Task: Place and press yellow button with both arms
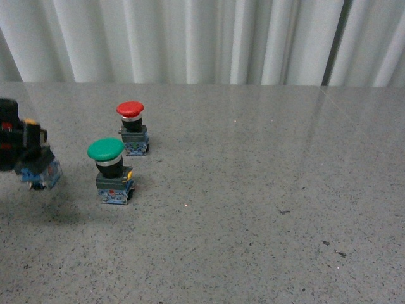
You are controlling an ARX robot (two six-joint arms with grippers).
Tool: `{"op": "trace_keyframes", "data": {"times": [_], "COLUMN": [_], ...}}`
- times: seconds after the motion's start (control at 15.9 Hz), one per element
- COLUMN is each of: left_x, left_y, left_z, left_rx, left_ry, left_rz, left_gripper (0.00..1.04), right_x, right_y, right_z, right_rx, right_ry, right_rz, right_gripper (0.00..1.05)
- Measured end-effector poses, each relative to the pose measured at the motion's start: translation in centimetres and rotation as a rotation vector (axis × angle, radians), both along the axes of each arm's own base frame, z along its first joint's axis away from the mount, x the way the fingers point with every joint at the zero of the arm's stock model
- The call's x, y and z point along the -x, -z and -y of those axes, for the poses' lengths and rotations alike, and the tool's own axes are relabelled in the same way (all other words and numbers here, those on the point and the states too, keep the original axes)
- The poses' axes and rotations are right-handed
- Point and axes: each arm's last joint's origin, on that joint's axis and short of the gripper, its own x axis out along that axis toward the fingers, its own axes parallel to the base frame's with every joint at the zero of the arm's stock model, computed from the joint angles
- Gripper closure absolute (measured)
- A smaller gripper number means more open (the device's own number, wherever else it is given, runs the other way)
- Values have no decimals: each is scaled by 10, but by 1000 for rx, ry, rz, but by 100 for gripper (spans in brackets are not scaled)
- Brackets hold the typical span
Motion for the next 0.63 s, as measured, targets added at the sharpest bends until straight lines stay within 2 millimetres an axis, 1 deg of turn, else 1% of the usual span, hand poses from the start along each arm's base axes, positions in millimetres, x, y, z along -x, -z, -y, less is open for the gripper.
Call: {"op": "trace_keyframes", "data": {"times": [0.06,0.13,0.19,0.25,0.31,0.38,0.44,0.57,0.63], "left_x": [-2,-8,-12,-19,-26,-31,-32,-28,-27], "left_y": [-27,-62,-78,-82,-76,-66,-52,-41,-37], "left_z": [8,25,43,67,88,105,124,145,150], "left_rx": [5,20,33,53,64,80,96,129,137], "left_ry": [17,54,92,140,170,192,211,233,234], "left_rz": [81,182,224,221,193,157,117,98,92], "left_gripper": [70,70,71,71,71,71,71,71,71], "right_x": [0,0,0,0,0,0,0,0,0], "right_y": [0,0,0,0,0,0,0,0,0], "right_z": [0,0,0,0,0,0,0,0,0], "right_rx": [0,0,0,0,0,0,0,0,0], "right_ry": [0,0,0,0,0,0,0,0,0], "right_rz": [0,0,0,0,0,0,0,0,0], "right_gripper": [6,6,6,6,6,6,6,6,6]}}
